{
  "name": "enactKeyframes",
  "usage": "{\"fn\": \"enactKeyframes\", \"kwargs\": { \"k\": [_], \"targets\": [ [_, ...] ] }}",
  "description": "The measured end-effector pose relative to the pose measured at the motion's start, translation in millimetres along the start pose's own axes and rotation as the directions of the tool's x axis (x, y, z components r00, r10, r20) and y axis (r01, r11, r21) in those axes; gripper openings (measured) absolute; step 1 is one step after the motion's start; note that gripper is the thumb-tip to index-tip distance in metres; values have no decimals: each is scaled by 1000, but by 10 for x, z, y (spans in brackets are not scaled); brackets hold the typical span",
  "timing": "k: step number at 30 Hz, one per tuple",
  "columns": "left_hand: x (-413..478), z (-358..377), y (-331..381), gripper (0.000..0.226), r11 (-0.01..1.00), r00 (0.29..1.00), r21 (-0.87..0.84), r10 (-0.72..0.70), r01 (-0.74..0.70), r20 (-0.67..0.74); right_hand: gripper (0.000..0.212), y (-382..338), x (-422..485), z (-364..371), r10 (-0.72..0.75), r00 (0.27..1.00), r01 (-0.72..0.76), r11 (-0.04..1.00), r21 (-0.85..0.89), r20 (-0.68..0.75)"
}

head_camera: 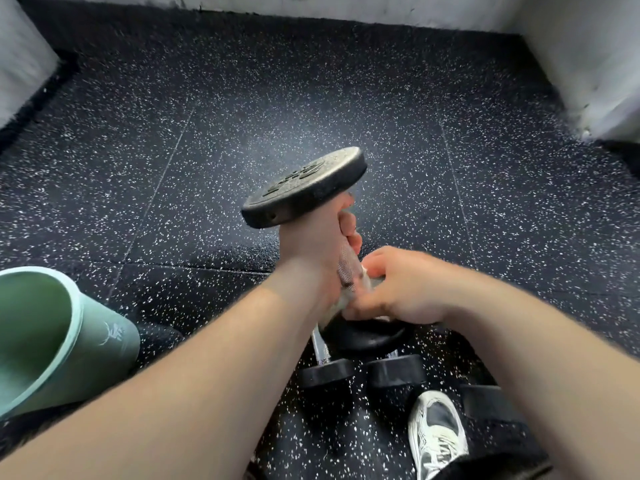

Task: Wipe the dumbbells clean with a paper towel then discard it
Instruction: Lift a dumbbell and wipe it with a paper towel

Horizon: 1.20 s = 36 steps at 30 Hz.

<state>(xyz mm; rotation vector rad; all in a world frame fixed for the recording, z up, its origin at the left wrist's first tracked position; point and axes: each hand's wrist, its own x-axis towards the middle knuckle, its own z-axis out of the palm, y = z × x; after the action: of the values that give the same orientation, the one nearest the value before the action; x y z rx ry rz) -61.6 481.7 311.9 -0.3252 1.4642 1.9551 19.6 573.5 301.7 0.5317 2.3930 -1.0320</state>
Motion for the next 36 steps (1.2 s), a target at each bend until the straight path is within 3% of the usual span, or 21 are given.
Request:
{"fn": "enactKeyframes", "kwargs": {
  "k": [3,7,11,18,22,26,31,36],
  "targets": [
    [-41,-9,-3,33,999,977,-14,-36,40,209,30,44,-41,-138,-10,993,8,1000,15,116],
    [-104,2,-21,29,997,866,74,-48,13,498,45,63,-111,-192,-36,972,23,998,60,234],
    [-100,4,-46,27,995,834,97,-79,30,546,34,114,-153,-190,-52,961,12,989,147,271],
    [-66,66,-91,41,993,922,113,-4,-43,388,35,91,-142,-170,-57,981,36,992,118,183],
    [20,99,-105,28,983,996,178,32,-47,86,21,28,-81,-56,-26,998,24,999,26,64],
    [62,69,-42,25,995,987,95,46,-31,-157,30,-20,-22,108,-14,996,17,999,32,-88],
    [56,54,23,28,996,981,70,62,-50,-185,40,-164,-65,68,-18,990,17,1000,-10,-138],
    [52,20,23,33,985,981,153,104,-79,-163,75,-182,-106,-79,95,970,-112,992,-64,-224]
  ]
}}
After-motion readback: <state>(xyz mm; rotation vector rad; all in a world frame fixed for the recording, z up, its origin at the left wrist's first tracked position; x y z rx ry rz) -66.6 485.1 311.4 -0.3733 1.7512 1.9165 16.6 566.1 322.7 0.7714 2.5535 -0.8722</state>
